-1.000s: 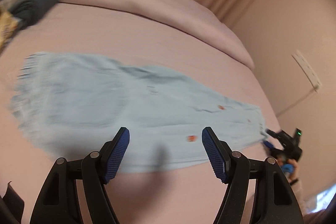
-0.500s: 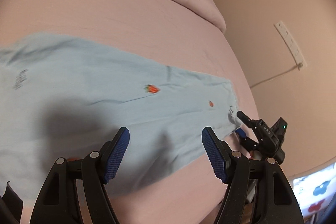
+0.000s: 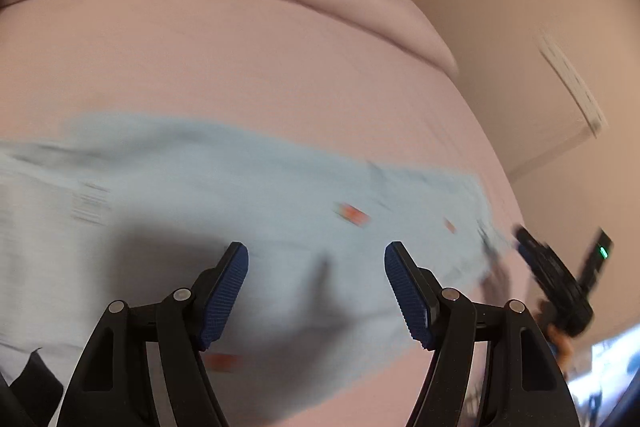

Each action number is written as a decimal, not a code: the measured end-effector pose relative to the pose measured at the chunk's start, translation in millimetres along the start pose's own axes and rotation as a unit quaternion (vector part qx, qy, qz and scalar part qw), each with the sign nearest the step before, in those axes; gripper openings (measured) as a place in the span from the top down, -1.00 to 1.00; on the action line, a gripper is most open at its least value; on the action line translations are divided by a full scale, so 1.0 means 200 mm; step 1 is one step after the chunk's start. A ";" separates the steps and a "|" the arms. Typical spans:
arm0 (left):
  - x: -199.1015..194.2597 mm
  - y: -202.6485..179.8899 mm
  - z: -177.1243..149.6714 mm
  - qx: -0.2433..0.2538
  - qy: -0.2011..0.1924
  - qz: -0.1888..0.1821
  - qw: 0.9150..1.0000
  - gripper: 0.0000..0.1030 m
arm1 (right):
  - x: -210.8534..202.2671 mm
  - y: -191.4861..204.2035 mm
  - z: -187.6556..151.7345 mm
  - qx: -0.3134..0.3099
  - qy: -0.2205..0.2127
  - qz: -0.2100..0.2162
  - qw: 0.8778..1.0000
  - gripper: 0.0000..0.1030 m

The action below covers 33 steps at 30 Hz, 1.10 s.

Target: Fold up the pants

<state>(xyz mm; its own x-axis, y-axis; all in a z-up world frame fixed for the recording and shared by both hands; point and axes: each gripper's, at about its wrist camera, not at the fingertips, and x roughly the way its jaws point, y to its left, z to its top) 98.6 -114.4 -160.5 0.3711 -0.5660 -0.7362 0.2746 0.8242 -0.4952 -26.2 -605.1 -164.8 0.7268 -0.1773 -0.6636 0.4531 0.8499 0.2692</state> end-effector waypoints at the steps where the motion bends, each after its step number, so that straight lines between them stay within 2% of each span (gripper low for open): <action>1: -0.06 0.11 0.03 -0.021 -0.016 0.021 0.999 -0.37 | -0.02 0.05 0.01 -0.019 -0.009 0.002 1.000 0.05; 3: -0.16 0.29 0.07 -0.045 -0.046 0.073 0.995 -0.37 | -0.04 0.17 0.01 -0.056 -0.015 0.024 0.998 0.03; 4: -0.20 0.37 0.07 -0.058 -0.059 0.105 0.991 -0.37 | -0.04 0.25 0.01 -0.076 -0.005 0.053 0.996 0.02; 6: -0.29 0.56 0.04 -0.095 -0.069 0.145 0.982 -0.37 | 0.02 0.45 -0.01 -0.113 0.048 0.142 0.982 0.02; 8: -0.32 0.73 -0.05 -0.135 -0.056 0.185 0.972 -0.37 | 0.10 0.71 -0.06 -0.150 0.120 0.237 0.952 0.02; 10: -0.38 0.79 -0.13 -0.130 -0.078 0.160 0.975 -0.31 | 0.18 1.00 -0.11 -0.192 0.178 0.294 0.919 0.02; 12: -0.41 0.77 -0.21 -0.106 -0.077 0.162 0.978 -0.30 | 0.27 1.34 -0.17 -0.248 0.217 0.343 0.880 0.07; 14: -0.41 0.74 -0.24 -0.073 -0.070 0.181 0.978 -0.30 | 0.38 1.61 -0.21 -0.284 0.242 0.353 0.858 0.08; 16: -0.41 0.71 -0.27 -0.050 -0.069 0.194 0.977 -0.31 | 0.54 1.86 -0.26 -0.314 0.272 0.322 0.851 0.02; 17: -0.41 0.70 -0.27 -0.045 -0.069 0.196 0.977 -0.31 | 0.59 1.93 -0.28 -0.323 0.292 0.315 0.843 0.06; 19: -0.41 0.68 -0.29 -0.036 -0.071 0.192 0.978 -0.31 | 0.73 2.03 -0.34 -0.316 0.362 0.294 0.826 0.02; 21: -0.41 0.70 -0.30 -0.046 -0.077 0.174 0.981 -0.31 | 0.76 2.08 -0.42 -0.324 0.419 0.291 0.797 0.17; 23: -0.43 0.73 -0.30 -0.053 -0.083 0.161 0.982 -0.30 | 0.75 2.12 -0.45 -0.351 0.423 0.285 0.785 0.62; 26: -0.47 0.76 -0.34 -0.046 -0.090 0.155 0.983 -0.30 | 0.78 2.12 -0.40 -0.321 0.437 0.306 0.782 0.75; 27: -0.48 0.77 -0.36 -0.041 -0.091 0.158 0.982 -0.30 | 0.79 2.10 -0.39 -0.312 0.438 0.307 0.785 0.76; 29: -0.48 0.77 -0.39 -0.036 -0.091 0.165 0.981 -0.30 | 0.82 2.09 -0.35 -0.289 0.424 0.303 0.803 0.82; 30: -0.47 0.78 -0.38 -0.033 -0.091 0.168 0.981 -0.30 | 0.81 2.13 -0.37 -0.291 0.404 0.296 0.815 1.00; 31: -0.46 0.81 -0.37 -0.033 -0.091 0.168 0.981 -0.30 | 0.82 2.14 -0.34 -0.313 0.354 0.266 0.840 0.99; 32: -0.46 0.81 -0.37 -0.033 -0.091 0.168 0.981 -0.30 | 0.83 2.13 -0.31 -0.306 0.330 0.248 0.858 0.98; 33: -0.42 0.78 -0.36 -0.033 -0.091 0.168 0.981 -0.30 | 0.85 2.12 -0.30 -0.285 0.342 0.258 0.858 0.97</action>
<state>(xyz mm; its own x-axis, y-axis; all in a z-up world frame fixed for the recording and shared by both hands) 46.9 63.3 -208.5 0.5850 -0.2520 -0.7709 0.0547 0.9606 -0.2724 258.0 -245.7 -206.0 0.1935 0.4621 -0.8655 -0.3052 0.8667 0.3945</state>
